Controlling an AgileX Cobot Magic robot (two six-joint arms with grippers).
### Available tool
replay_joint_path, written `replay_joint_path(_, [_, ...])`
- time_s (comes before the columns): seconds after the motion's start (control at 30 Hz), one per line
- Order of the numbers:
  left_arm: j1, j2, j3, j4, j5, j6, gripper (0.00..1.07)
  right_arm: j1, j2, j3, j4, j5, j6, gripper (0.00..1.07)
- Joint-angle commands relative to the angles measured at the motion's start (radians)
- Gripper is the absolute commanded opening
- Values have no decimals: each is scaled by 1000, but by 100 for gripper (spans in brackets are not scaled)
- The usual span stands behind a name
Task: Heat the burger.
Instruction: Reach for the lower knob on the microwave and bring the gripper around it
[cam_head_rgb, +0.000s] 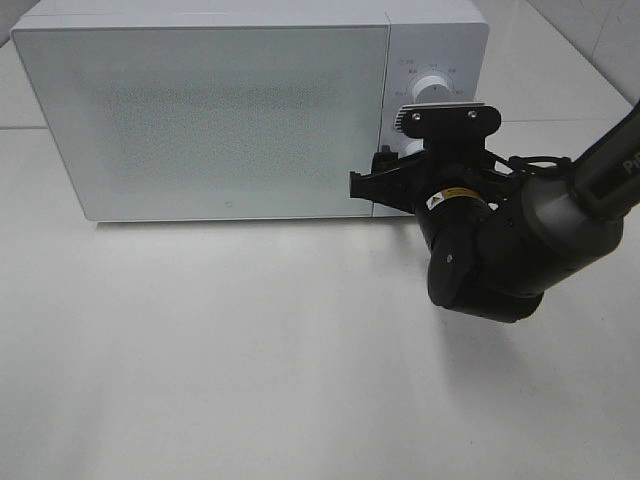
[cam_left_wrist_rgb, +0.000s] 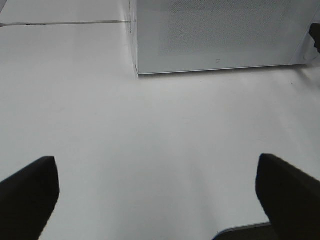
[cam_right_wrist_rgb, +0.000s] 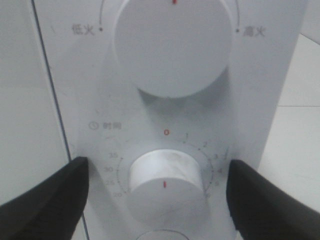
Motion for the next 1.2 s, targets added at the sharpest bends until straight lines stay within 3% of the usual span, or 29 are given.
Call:
replay_joint_path(0.03, [2, -16, 0, -7, -13, -1, 100, -22, -2, -13, -16, -6, 33, 76])
replay_joint_path(0.37, [2, -16, 0, -7, -13, -1, 100, -26, -2, -13, -37, -24, 45, 73])
replay_joint_path(0.47, [2, -16, 0, -7, -13, -1, 100, -26, -2, -13, -37, -38, 45, 65])
replay_joint_path(0.53, [2, -16, 0, -7, -13, -1, 100, -20, -2, -13, -36, -79, 32, 44])
replay_joint_path(0.63, [2, -16, 0, -7, -13, -1, 100, -20, -2, -13, -35, -87, 32, 37])
replay_joint_path(0.7, [2, -16, 0, -7, -13, -1, 100, -20, -2, -13, -42, -93, 32, 9])
replay_joint_path(0.8, [2, -16, 0, -7, -13, -1, 100, -20, -2, -13, -60, -89, 35, 0])
replay_joint_path(1.0, [2, -16, 0, -7, -13, -1, 100, -20, -2, -13, -99, -88, 64, 0])
replay_joint_path(1.2, [2, -16, 0, -7, -13, -1, 100, -20, -2, -12, -158, -82, 258, 0])
